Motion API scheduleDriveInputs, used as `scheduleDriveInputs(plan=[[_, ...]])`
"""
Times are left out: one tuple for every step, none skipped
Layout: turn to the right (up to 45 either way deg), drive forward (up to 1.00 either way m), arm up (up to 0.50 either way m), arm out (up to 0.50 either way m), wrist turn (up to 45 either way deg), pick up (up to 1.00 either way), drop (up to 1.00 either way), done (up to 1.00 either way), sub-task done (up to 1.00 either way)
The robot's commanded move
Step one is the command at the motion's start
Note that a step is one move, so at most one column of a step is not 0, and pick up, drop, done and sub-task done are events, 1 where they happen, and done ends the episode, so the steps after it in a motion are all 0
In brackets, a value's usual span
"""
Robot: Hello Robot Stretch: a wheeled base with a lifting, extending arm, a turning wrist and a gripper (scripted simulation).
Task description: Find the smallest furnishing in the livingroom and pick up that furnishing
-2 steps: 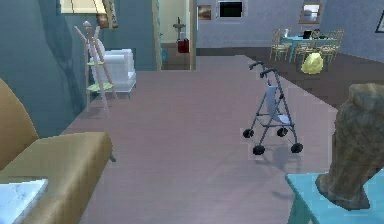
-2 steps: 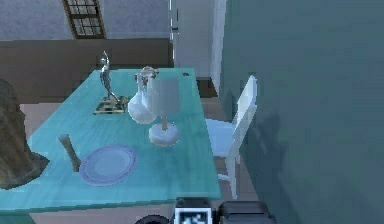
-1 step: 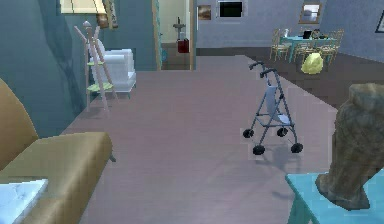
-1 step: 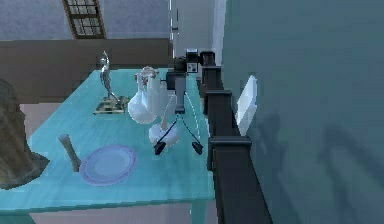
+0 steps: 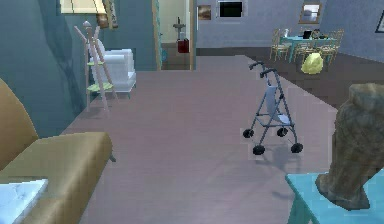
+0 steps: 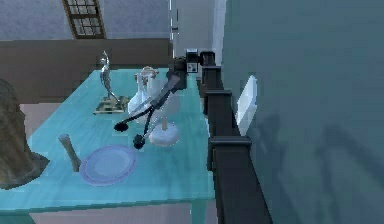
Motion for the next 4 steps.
scheduleDriveInputs(plan=[[0.0,0.0,0.0,0.0,45.0,0.0,0.0,0.0,0.0],[0.0,0.0,0.0,0.0,45.0,0.0,0.0,0.0,0.0],[0.0,0.0,0.0,0.0,12.0,0.0,0.0,0.0,0.0],[0.0,0.0,0.0,0.0,0.0,1.0,0.0,0.0,0.0]])
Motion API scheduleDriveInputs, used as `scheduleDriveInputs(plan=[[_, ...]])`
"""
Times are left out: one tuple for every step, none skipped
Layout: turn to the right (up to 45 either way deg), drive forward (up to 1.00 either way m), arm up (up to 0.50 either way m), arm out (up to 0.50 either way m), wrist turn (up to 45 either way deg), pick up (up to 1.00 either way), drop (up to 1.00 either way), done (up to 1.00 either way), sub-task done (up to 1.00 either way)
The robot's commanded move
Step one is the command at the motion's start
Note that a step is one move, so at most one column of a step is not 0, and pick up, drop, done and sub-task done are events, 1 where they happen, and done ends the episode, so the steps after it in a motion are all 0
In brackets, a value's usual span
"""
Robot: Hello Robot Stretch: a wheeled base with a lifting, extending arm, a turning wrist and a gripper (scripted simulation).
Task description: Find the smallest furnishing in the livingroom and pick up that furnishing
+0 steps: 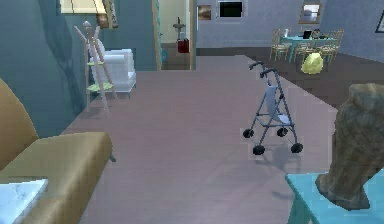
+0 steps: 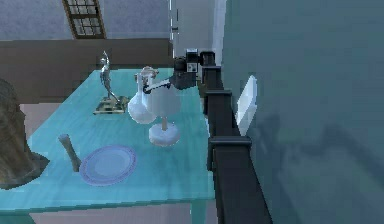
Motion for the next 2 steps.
scheduleDriveInputs(plan=[[0.0,0.0,0.04,0.0,0.0,0.0,0.0,0.0,0.0],[0.0,0.0,0.0,0.0,0.0,0.0,0.0,1.0,0.0]])
